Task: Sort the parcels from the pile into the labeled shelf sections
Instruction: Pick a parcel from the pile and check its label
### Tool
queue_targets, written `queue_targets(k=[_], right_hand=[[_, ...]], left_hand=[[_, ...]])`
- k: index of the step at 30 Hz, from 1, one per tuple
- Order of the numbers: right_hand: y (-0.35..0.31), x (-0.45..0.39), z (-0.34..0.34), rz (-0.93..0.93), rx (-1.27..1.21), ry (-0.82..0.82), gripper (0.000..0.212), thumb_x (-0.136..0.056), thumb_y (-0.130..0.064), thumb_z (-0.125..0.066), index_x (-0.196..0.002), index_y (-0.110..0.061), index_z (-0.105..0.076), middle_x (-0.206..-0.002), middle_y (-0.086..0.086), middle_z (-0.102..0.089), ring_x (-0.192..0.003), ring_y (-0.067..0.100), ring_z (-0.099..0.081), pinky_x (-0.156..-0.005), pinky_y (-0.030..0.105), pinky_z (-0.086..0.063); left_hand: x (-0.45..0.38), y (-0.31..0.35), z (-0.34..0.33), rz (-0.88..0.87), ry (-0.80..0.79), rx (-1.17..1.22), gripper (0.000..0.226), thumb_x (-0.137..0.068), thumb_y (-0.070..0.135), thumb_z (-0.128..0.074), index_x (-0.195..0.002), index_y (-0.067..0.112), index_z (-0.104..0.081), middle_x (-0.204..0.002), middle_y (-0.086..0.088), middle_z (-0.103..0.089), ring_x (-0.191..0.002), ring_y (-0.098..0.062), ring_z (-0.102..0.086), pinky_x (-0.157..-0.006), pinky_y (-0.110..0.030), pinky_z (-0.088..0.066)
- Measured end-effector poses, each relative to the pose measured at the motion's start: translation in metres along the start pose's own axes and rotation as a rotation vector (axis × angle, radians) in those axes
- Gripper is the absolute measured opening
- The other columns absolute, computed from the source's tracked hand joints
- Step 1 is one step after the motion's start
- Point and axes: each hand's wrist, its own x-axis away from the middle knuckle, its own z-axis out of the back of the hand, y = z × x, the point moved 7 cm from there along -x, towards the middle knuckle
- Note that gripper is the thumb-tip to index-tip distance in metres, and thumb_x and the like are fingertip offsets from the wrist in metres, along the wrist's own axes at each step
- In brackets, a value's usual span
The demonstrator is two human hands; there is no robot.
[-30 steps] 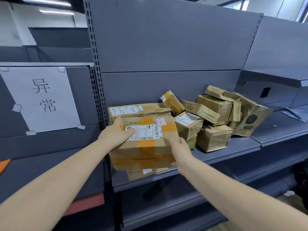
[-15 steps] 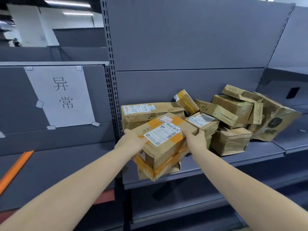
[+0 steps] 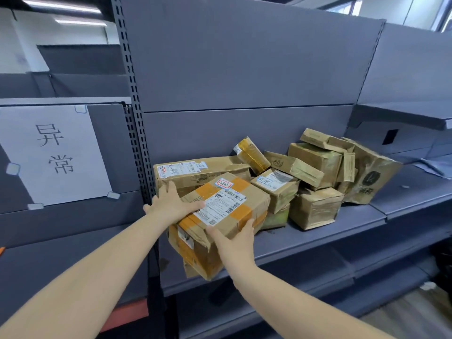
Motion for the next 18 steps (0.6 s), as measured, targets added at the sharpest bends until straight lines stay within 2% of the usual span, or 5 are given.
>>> queue_targets(k=[3, 5, 7, 11, 18], right_hand=[[-0.003, 0.001, -0.002, 0.014, 0.108, 0.018, 0.123, -0.075, -0.057, -0.072, -0.153, -0.022, 0.016, -0.163, 0.002, 0.000, -0.148, 0.028, -0.014, -0.118, 0.049, -0.024], [-0.007, 0.001, -0.005, 0.036, 0.165, 0.014, 0.119, -0.081, -0.053, -0.067, -0.151, -0.018, 0.022, -0.163, 0.001, -0.002, -0.147, 0.028, -0.018, -0.117, 0.048, -0.025], [-0.011, 0.001, -0.010, 0.028, 0.196, 0.009, 0.112, -0.086, -0.045, -0.063, -0.149, -0.014, 0.025, -0.163, 0.001, -0.006, -0.145, 0.028, -0.024, -0.116, 0.047, -0.028], [-0.015, -0.001, -0.008, 0.033, 0.097, -0.010, 0.103, -0.090, -0.029, -0.060, -0.150, -0.017, 0.024, -0.162, -0.001, -0.014, -0.144, 0.023, -0.027, -0.115, 0.045, -0.030], [-0.019, -0.002, 0.018, 0.125, 0.052, -0.071, 0.069, -0.092, -0.020, -0.057, -0.149, -0.040, -0.022, -0.136, -0.012, -0.053, -0.121, 0.013, -0.049, -0.102, 0.033, -0.041]], left_hand=[[-0.003, 0.002, -0.006, -0.055, -0.048, -0.039, 0.115, -0.068, 0.088, -0.047, -0.155, 0.025, -0.007, -0.162, 0.000, -0.011, -0.145, -0.031, -0.021, -0.112, -0.053, -0.021], [-0.005, 0.004, -0.012, -0.126, -0.079, -0.045, 0.102, -0.072, 0.087, -0.042, -0.151, 0.024, -0.026, -0.155, -0.001, -0.033, -0.135, -0.028, -0.040, -0.108, -0.046, -0.034], [-0.008, 0.005, -0.014, -0.174, -0.115, -0.010, 0.089, -0.074, 0.085, -0.043, -0.138, 0.021, -0.045, -0.136, 0.001, -0.055, -0.118, -0.023, -0.054, -0.095, -0.038, -0.046], [-0.006, 0.002, -0.013, -0.214, -0.152, 0.151, 0.058, -0.078, 0.073, -0.056, -0.108, 0.023, -0.058, -0.110, 0.004, -0.065, -0.100, -0.018, -0.060, -0.087, -0.034, -0.050], [0.029, -0.016, -0.017, -0.187, -0.111, 0.293, 0.077, -0.067, 0.078, -0.063, -0.112, 0.018, -0.047, -0.107, 0.006, -0.059, -0.094, -0.015, -0.059, -0.068, -0.031, -0.047]])
